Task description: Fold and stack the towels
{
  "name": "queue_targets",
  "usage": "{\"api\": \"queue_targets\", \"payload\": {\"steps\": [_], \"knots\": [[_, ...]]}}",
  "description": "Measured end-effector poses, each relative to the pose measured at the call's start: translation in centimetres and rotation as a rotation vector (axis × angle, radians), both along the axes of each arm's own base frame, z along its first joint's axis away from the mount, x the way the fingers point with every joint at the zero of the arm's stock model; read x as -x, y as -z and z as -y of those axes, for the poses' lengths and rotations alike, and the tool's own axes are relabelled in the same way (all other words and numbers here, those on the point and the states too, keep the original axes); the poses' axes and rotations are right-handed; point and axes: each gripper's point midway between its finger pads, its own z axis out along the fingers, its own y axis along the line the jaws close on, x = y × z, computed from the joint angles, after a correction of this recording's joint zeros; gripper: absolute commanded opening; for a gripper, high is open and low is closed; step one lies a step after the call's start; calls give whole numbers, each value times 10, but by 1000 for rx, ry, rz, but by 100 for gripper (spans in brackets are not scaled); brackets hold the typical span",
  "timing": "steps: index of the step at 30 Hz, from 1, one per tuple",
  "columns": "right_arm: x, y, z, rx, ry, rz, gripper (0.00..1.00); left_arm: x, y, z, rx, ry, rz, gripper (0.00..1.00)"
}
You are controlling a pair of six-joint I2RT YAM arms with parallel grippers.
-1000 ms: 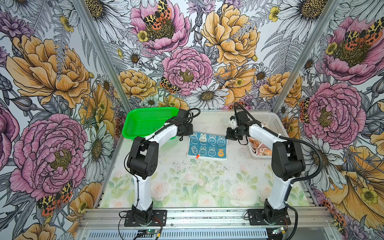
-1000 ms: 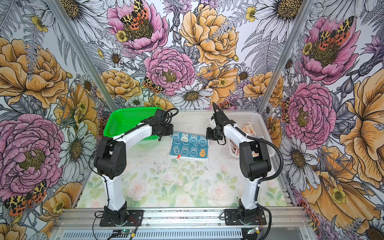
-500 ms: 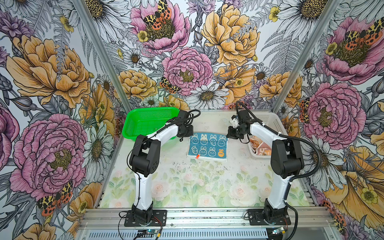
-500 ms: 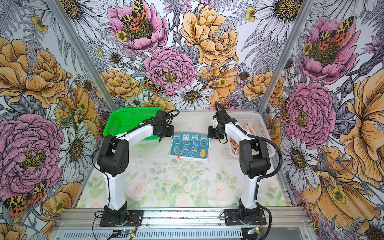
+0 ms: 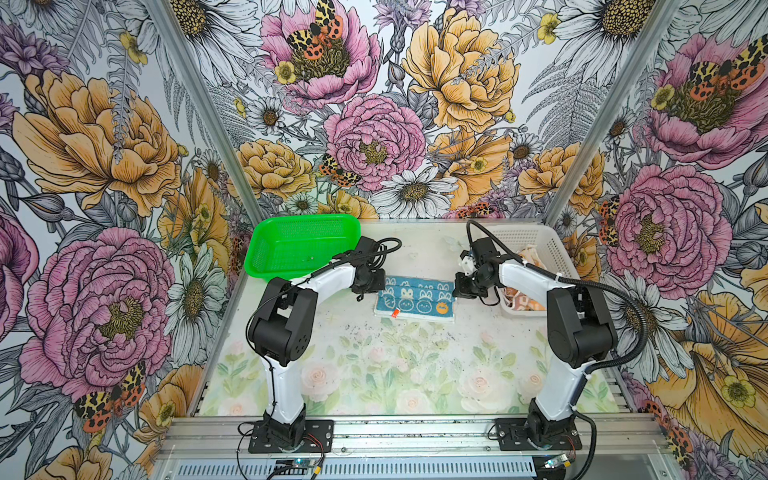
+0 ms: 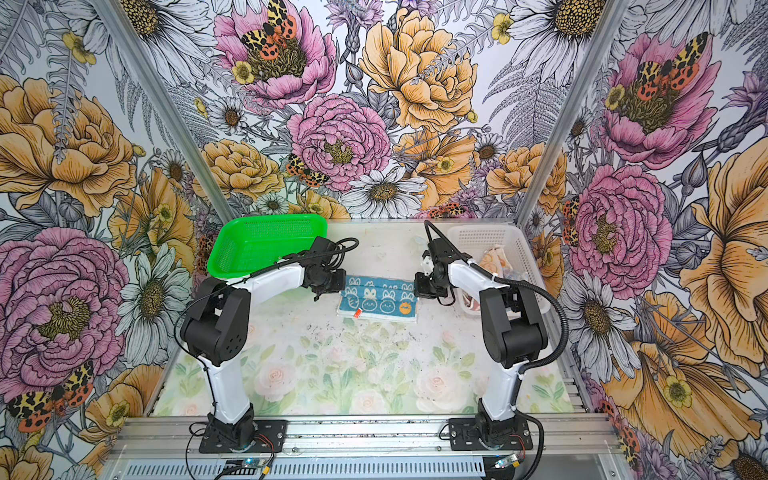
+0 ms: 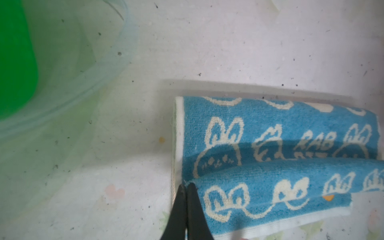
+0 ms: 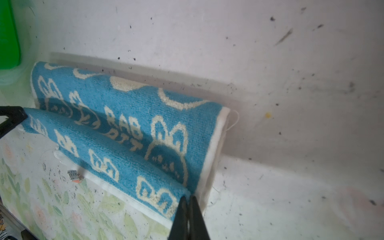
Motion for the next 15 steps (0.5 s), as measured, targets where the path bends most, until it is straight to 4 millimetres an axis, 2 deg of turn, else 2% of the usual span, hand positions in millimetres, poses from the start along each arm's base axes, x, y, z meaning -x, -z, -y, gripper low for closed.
{"api": "queue_targets", "payload": {"steps": [5,13,15], "knots": [[5,-10,-1,-7,-3,26,0,-3,-13,2,16,1,35,0],[24,20,-10,2,-17,-33,0,7,2,0,3,4,5,0],[27,27,-12,7,-22,-47,10,9,5,3,2,8,-2,5]]}}
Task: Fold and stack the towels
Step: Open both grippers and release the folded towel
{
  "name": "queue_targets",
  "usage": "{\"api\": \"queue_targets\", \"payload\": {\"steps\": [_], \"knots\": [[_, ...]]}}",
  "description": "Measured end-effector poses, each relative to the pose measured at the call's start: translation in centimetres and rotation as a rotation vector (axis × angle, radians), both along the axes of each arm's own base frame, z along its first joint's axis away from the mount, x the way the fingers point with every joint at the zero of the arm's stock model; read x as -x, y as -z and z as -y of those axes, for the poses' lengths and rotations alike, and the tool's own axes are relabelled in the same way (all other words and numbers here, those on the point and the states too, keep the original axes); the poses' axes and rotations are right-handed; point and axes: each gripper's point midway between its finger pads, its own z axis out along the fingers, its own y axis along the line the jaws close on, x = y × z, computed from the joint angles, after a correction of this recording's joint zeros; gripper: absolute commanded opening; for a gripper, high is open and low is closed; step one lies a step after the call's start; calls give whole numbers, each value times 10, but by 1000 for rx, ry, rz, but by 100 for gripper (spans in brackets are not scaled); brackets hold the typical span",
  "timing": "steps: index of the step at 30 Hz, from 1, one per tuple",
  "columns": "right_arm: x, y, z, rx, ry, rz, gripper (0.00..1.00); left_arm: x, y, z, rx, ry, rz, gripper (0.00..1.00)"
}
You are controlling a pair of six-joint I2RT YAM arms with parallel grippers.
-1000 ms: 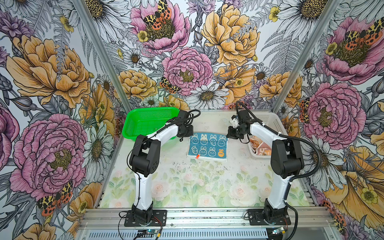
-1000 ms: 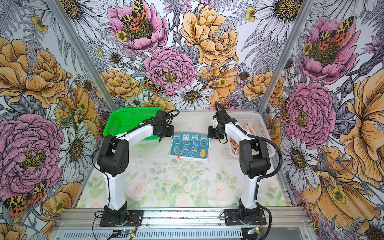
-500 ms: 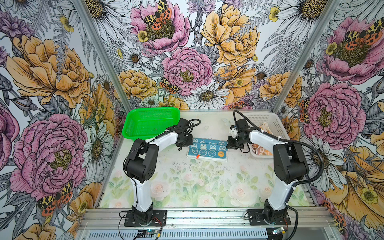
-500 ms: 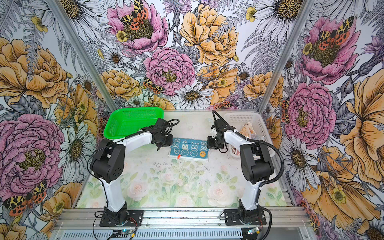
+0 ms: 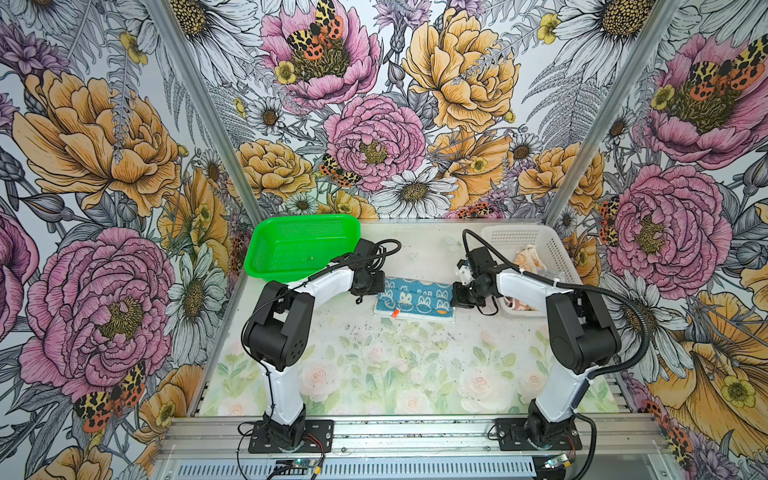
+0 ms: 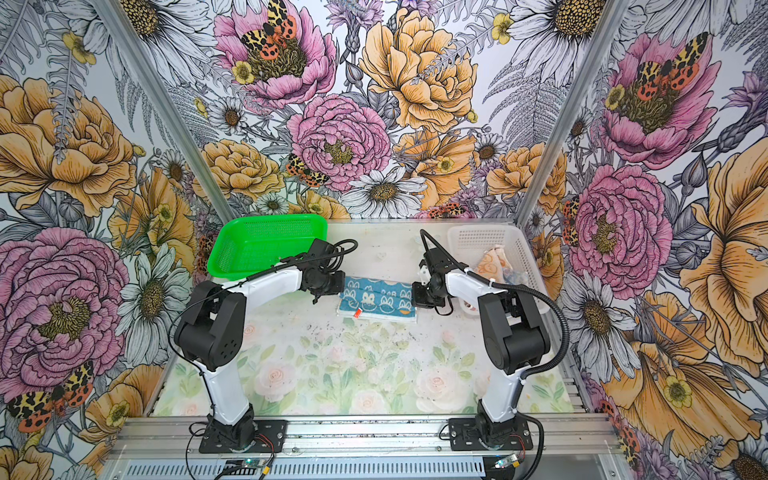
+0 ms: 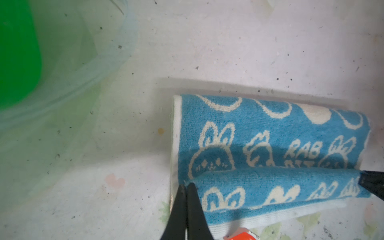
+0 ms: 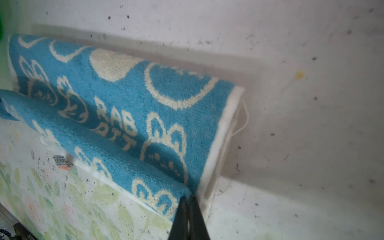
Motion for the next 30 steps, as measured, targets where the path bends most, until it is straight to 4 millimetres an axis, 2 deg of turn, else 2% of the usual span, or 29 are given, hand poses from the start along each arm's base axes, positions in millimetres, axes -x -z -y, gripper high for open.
{"api": "queue_targets", "payload": {"steps": [1,3,5,7,8,11,12,14,16,18,22,27,30], "knots": [[1,2,0,1,0,-4,14,1,1,1,-1,2,-2,8],[1,2,0,0,8,-7,24,2,1,3,-2,10,-2,22],[0,2,0,0,9,-1,33,4,1,7,2,12,-4,27],[-1,0,0,2,11,5,41,7,0,11,9,15,-2,42],[-1,-4,1,0,15,13,44,10,-3,12,14,16,0,43],[-3,-20,1,-9,26,52,52,18,-23,16,48,31,27,46],[-4,-28,1,-16,30,70,56,20,-34,18,70,37,44,53],[-4,-40,-3,-28,27,99,62,21,-53,20,109,37,75,60],[-3,-49,-7,-39,26,119,65,22,-68,22,145,37,97,68],[-1,-51,-13,-45,17,123,68,21,-73,23,166,37,102,78],[4,-47,-22,-47,7,103,68,23,-62,23,170,31,67,99],[11,-30,-23,-33,9,55,64,26,-39,13,156,3,7,98],[18,-19,-20,-21,14,22,61,25,-29,2,151,-25,-19,91]]}}
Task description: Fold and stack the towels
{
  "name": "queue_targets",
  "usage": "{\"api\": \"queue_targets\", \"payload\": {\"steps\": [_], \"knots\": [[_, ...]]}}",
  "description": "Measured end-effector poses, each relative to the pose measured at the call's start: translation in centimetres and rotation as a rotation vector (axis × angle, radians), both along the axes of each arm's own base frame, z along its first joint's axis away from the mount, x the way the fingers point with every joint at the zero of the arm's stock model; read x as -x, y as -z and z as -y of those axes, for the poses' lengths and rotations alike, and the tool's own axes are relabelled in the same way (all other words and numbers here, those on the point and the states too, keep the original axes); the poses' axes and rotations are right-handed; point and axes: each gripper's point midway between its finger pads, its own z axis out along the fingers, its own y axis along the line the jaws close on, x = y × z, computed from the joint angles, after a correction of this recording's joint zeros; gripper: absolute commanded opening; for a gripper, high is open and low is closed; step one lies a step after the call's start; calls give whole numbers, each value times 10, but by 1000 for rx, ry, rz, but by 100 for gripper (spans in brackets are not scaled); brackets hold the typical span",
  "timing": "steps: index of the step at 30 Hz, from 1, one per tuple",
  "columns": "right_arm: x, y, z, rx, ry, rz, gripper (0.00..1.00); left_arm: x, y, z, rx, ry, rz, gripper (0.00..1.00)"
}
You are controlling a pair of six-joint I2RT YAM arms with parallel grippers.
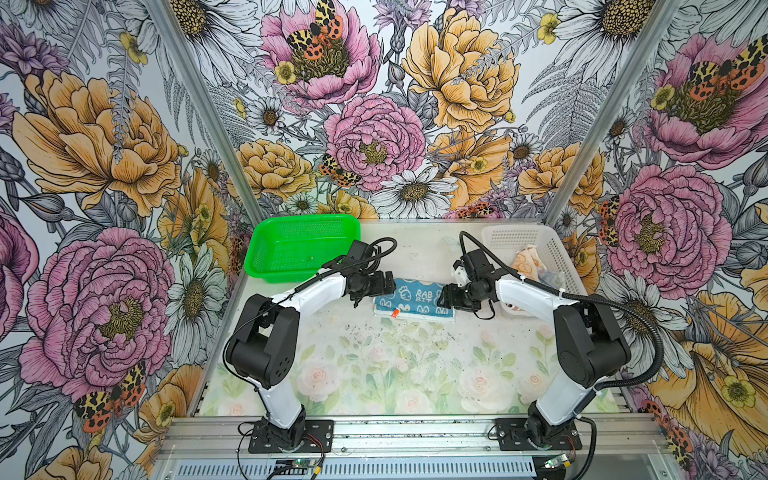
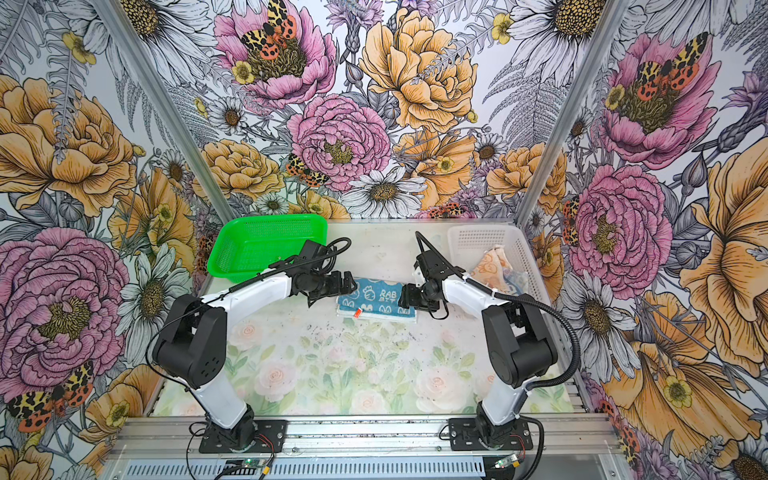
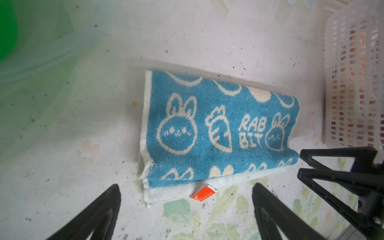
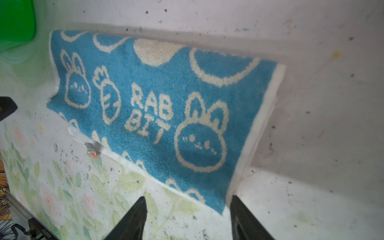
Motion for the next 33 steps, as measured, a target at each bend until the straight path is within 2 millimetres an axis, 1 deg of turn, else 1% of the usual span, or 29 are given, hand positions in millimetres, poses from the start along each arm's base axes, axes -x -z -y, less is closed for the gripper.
{"api": "queue_targets", "payload": {"steps": [2,5,7,10,13,15,17,19,24,27,29,33], "knots": [[4,7,3,13,5,-17,59,0,7,-5,-5,-10,-17,87],[7,14,5,26,7,-33,56,0,18,-7,-14,-10,-41,75],[8,17,6,30,9,-40,54,1,25,-6,-18,-8,-60,70],[8,19,6,32,12,-46,45,4,40,-6,-29,0,-95,53],[8,19,6,31,14,-43,36,6,50,-7,-37,-2,-121,45],[7,19,6,33,16,-42,29,6,51,-7,-37,-1,-122,40],[7,19,7,35,16,-41,20,6,51,-6,-36,3,-120,29],[7,19,7,36,17,-39,14,6,51,-6,-36,2,-122,26],[5,19,7,36,18,-31,6,7,50,-6,-32,3,-123,11],[4,18,7,36,19,-27,2,7,50,-5,-31,7,-123,0],[4,17,6,34,18,-24,0,7,50,-5,-28,7,-124,0],[3,8,6,26,19,-2,0,7,50,-5,-28,7,-125,0]]}}
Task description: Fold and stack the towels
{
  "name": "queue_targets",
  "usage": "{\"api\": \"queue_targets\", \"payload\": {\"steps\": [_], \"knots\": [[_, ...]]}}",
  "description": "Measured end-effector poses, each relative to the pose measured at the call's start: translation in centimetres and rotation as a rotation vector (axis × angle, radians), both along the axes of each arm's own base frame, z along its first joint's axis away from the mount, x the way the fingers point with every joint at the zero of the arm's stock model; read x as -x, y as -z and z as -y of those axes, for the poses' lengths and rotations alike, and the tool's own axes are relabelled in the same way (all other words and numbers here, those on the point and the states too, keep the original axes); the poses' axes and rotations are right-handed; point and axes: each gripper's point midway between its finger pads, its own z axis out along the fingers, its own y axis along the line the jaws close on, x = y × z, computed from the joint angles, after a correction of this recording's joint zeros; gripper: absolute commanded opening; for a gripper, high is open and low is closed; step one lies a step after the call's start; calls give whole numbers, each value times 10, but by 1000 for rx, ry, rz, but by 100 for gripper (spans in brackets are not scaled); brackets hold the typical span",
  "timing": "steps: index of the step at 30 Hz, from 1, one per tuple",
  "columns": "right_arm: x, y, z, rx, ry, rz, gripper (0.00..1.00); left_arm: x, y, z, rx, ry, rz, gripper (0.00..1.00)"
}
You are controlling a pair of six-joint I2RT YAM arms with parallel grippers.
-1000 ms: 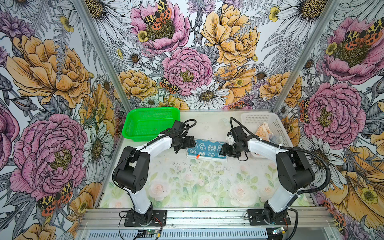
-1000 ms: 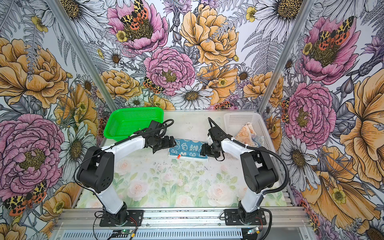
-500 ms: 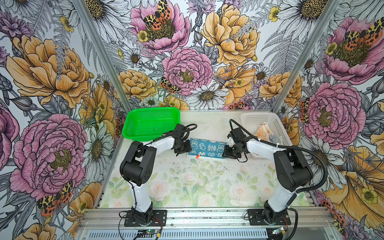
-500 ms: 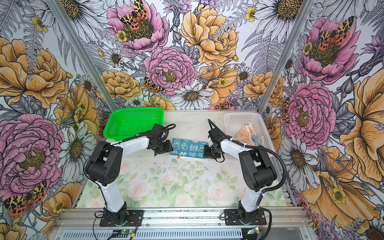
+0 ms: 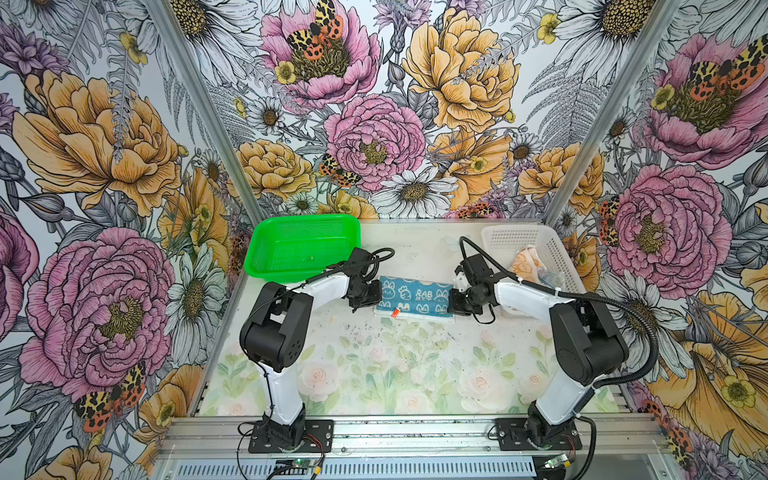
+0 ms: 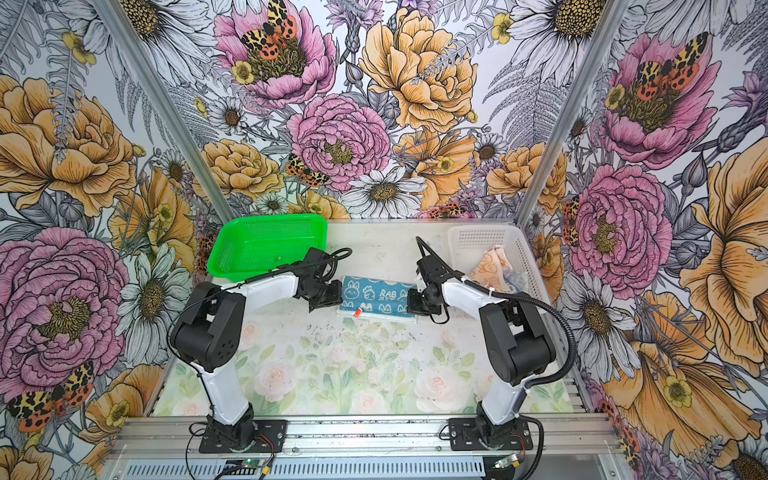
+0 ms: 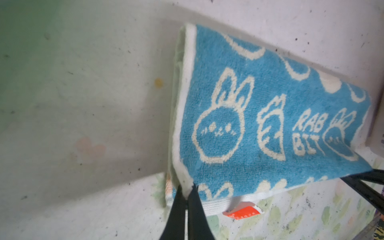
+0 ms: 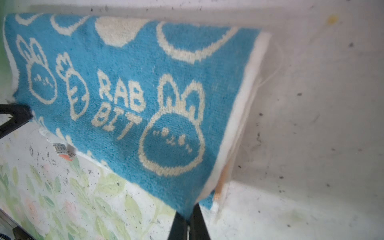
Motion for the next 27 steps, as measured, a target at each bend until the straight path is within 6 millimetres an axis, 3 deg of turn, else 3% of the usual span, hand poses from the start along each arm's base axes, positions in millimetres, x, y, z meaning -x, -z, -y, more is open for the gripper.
{"api": "queue_targets", "payload": {"steps": [6,11,14,16,18,20,22,23,25,27], "knots": [[0,-14,1,-12,1,41,0,2,-19,-1,12,0,27,0],[9,-7,5,-1,0,25,0,2,-31,4,26,8,54,0],[17,1,8,11,-4,2,11,9,-28,9,22,25,45,0],[19,4,10,21,-8,-3,16,14,-24,13,18,38,35,8],[20,6,11,24,-9,-6,26,18,-21,15,13,47,24,4],[20,7,11,25,-13,-5,41,21,-18,17,10,54,17,24],[20,6,11,24,-13,-4,51,22,-17,17,11,50,10,25],[20,5,11,24,-11,-2,56,21,-17,16,13,47,10,37],[19,-1,10,15,-3,11,66,22,-19,16,13,51,11,79],[17,-13,9,-3,8,39,74,22,-26,15,17,46,12,98]]}}
